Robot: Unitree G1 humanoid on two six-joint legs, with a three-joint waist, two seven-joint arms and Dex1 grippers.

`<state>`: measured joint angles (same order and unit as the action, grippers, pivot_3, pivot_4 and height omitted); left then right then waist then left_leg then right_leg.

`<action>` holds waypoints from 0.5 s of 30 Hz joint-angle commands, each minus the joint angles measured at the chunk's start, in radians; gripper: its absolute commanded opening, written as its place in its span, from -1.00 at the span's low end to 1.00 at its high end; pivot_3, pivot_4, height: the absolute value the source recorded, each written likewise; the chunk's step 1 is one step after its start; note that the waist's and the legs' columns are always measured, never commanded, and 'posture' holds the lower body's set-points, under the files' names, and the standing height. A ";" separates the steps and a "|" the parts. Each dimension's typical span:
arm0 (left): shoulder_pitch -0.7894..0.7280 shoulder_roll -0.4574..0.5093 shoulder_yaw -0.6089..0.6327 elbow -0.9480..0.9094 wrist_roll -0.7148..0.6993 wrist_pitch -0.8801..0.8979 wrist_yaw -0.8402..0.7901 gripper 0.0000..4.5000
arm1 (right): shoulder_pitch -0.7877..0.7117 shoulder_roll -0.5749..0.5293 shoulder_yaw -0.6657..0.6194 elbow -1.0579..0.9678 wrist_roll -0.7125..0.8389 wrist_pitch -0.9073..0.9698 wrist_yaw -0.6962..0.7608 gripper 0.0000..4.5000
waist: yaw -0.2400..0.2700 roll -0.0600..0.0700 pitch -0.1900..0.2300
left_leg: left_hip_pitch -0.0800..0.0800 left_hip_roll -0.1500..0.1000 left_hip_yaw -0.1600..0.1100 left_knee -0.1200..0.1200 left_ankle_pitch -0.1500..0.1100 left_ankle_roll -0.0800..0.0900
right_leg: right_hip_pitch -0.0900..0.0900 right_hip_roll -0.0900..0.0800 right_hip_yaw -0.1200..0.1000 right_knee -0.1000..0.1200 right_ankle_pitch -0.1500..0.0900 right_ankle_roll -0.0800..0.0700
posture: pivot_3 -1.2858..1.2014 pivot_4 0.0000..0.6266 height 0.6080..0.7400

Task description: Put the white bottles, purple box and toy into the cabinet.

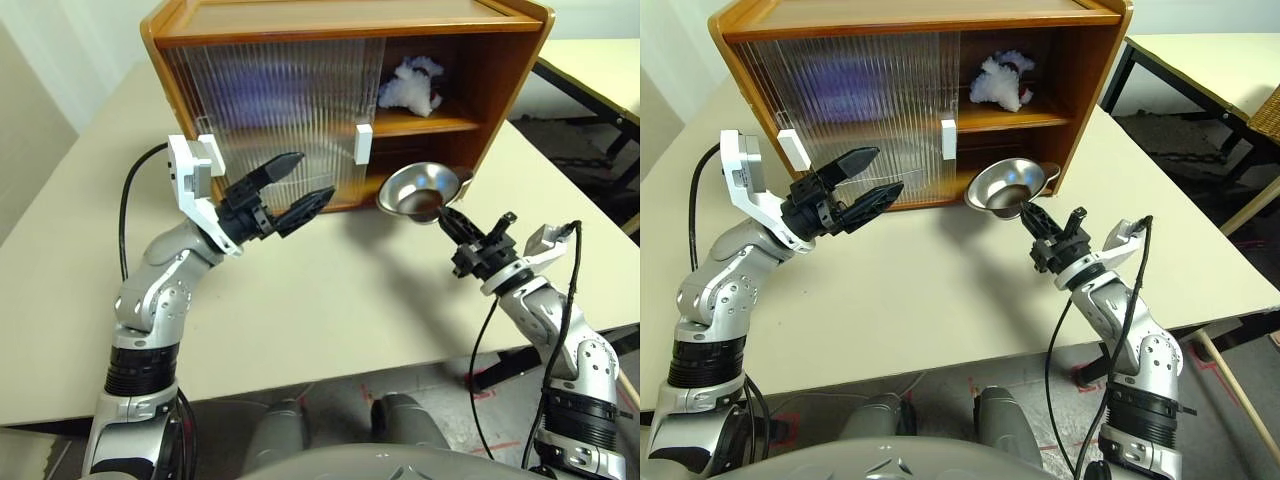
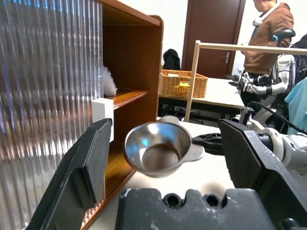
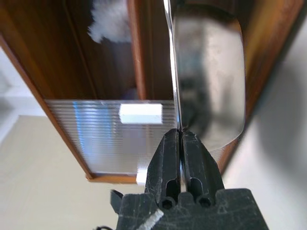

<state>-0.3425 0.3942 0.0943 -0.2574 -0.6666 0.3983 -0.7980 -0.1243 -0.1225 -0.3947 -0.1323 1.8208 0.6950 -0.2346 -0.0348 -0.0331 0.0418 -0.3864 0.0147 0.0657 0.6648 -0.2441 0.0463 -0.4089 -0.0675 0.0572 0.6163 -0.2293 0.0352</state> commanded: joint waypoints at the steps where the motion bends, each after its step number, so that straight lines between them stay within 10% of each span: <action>1: -0.009 0.010 0.001 -0.002 -0.005 0.011 0.001 1.00 | -0.027 0.031 -0.001 0.014 -0.003 -0.056 -0.012 -0.98 | -0.001 0.000 0.000 | 0.000 0.000 0.000 0.000 0.000 0.000 | 0.000 0.000 0.000 0.000 0.000 0.000 | 0.09 -1.00 1.00; 15: 0.005 0.034 0.022 -0.035 -0.012 0.028 0.021 1.00 | -0.153 0.099 -0.053 0.210 -0.074 -0.128 0.078 -0.98 | 0.002 0.000 0.000 | 0.000 0.000 0.000 0.000 0.000 0.000 | 0.000 0.000 -0.001 0.000 0.000 -0.001 | 0.13 -1.00 1.00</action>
<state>-0.3421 0.4175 0.1127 -0.2680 -0.6683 0.4157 -0.7814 -0.2653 -0.0239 -0.4267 0.0467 1.7566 0.5886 -0.1746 -0.0324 -0.0328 0.0419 -0.3863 0.0148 0.0652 0.6647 -0.2440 0.0464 -0.4094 -0.0675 0.0564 0.6167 -0.2290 0.0346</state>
